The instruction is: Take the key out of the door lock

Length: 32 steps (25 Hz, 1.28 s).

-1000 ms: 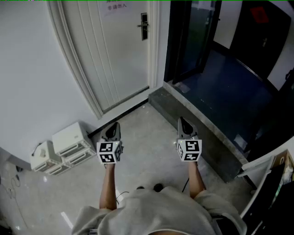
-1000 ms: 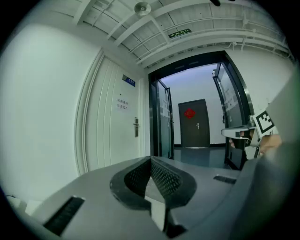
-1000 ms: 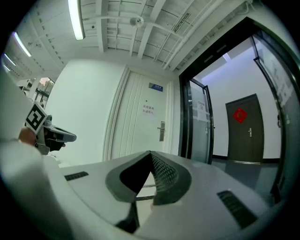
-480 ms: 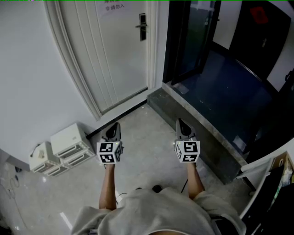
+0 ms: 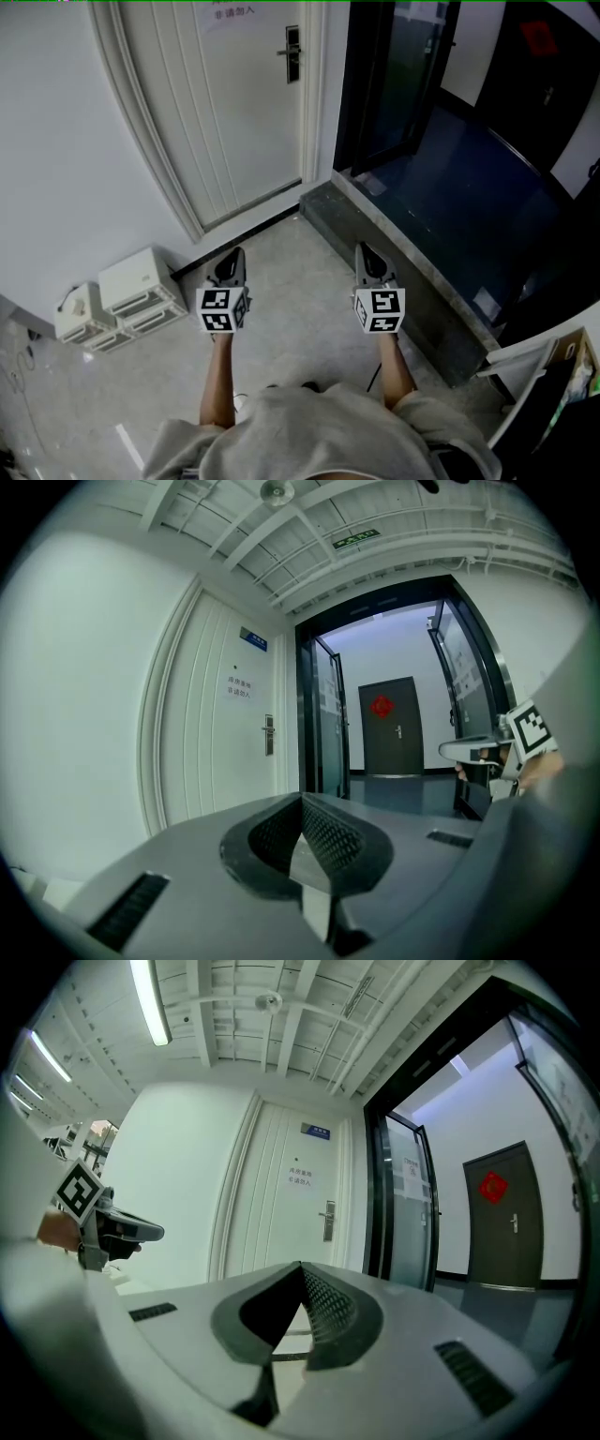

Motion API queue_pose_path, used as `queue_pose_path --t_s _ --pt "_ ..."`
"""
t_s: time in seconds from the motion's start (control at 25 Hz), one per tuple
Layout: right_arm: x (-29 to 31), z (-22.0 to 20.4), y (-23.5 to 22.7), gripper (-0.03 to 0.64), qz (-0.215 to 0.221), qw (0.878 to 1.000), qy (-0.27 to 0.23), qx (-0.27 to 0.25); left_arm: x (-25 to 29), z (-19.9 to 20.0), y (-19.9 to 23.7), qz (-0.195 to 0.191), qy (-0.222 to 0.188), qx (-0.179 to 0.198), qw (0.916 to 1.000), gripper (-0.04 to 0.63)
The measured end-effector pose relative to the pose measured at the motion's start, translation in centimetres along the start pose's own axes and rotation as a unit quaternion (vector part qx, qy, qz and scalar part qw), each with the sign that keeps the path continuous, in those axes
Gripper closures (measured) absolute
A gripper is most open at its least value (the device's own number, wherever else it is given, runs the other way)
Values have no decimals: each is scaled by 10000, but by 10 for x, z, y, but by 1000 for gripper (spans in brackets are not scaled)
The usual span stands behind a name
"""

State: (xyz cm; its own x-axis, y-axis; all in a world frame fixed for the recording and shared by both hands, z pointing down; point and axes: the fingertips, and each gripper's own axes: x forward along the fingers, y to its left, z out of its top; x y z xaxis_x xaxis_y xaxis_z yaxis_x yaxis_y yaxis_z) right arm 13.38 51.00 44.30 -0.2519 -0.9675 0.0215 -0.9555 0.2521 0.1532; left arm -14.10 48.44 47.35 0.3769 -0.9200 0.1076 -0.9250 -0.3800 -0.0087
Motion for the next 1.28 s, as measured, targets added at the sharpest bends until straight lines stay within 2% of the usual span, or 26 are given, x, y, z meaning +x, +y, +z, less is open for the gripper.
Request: queue_pose_path --t_s 0.32,0.6,0.8,1.0,1.28 --pt "15 -15 -25 594 133 9999 60 30 28 -5 -22 -5 88 59 9999 578" --pt "56 -27 -29 594 209 9997 120 15 64 -16 -10 -29 167 48 9998 578" --pt "104 -31 -31 594 206 9997 131 -35 106 -20 17 -45 173 1 9998 578" --pt "172 -31 -35 594 113 9998 144 -83 170 -16 53 -163 123 -17 9998 578" --pt "287 -11 -43 594 -54 9999 59 -111 269 15 119 -316 -6 30 9995 578"
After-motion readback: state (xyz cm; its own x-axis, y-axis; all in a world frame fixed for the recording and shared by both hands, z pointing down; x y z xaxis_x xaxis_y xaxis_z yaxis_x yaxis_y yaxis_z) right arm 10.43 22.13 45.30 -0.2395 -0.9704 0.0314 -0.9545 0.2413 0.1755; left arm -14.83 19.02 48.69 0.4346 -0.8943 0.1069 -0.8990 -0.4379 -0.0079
